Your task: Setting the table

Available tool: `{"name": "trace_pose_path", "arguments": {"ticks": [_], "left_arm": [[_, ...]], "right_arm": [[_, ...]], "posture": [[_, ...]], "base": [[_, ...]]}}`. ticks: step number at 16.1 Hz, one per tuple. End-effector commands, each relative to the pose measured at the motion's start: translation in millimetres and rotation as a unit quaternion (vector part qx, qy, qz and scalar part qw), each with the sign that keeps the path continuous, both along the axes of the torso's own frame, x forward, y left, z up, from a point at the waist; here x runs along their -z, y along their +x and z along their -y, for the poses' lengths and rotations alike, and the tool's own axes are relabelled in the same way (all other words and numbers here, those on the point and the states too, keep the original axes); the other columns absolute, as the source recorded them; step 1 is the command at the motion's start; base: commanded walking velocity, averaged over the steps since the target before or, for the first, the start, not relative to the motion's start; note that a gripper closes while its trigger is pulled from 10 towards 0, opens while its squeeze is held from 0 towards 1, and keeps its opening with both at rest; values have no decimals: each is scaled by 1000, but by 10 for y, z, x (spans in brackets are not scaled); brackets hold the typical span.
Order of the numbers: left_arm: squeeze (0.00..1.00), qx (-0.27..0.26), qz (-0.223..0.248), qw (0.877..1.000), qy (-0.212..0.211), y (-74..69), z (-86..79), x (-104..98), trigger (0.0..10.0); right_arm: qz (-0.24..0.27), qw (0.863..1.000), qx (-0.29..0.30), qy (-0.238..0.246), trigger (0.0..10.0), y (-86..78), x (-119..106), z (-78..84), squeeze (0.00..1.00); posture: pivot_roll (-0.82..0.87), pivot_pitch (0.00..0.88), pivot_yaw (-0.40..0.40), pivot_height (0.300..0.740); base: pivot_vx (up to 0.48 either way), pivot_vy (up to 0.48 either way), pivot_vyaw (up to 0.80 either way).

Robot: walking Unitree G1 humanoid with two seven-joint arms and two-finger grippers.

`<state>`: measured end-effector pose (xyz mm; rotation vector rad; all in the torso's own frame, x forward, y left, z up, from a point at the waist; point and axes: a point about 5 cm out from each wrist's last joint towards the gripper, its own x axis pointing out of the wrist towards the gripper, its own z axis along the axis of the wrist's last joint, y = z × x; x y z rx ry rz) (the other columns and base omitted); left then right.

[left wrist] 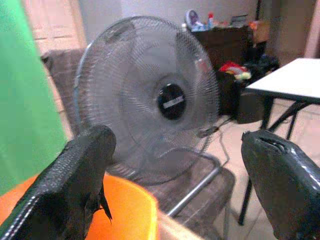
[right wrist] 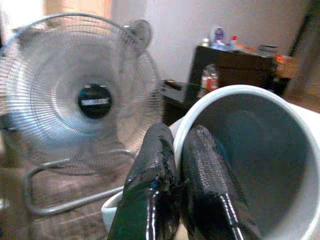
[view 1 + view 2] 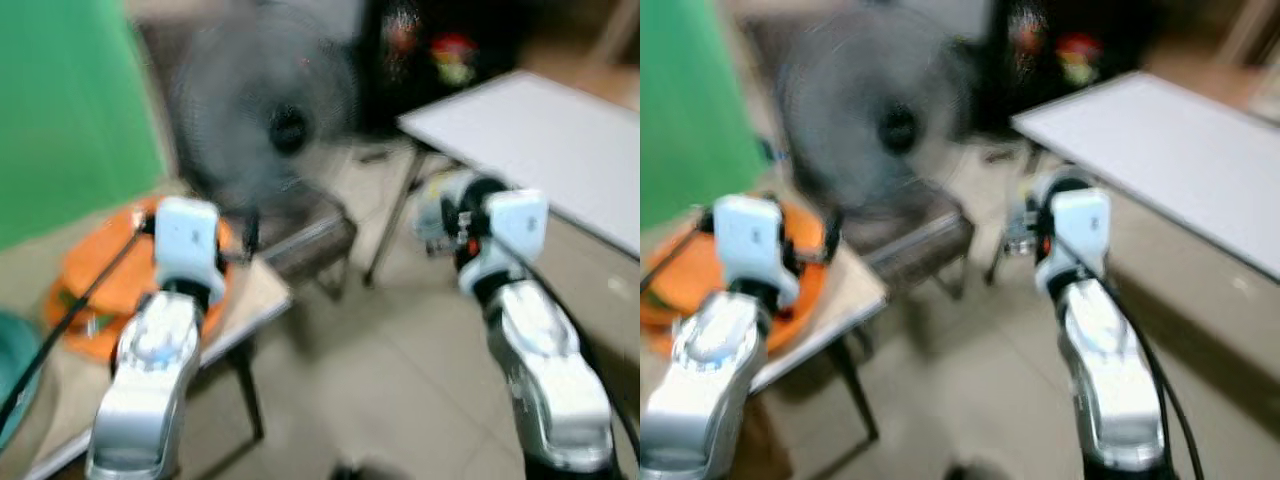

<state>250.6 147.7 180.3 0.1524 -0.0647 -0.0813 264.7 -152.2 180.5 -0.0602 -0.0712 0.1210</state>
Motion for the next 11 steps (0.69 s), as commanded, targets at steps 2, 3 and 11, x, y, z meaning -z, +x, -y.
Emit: {"name": "trace_pose_path", "arguments": {"ticks": [2,3,11], "left_arm": [[0,-19,9,1000,11,18,-3,-3,10000],[0,-15,13,1000,9,15,-2,-8,10000],[0,8,-1,1000,5,103,-6,30,10000]], "right_arm": [[-29,999,-30,30,10000,5,9,6,0],[-36,999,-17,26,10000,-1,32,17,0],[-95,995,10,15,10000,-24,218,79,0]], "posture": [[92,0,-15,740],[93,0,-17,740],[80,0,11,740]], "base": [[0,0,-800],[0,0,-800],[94,0,-470]]}}
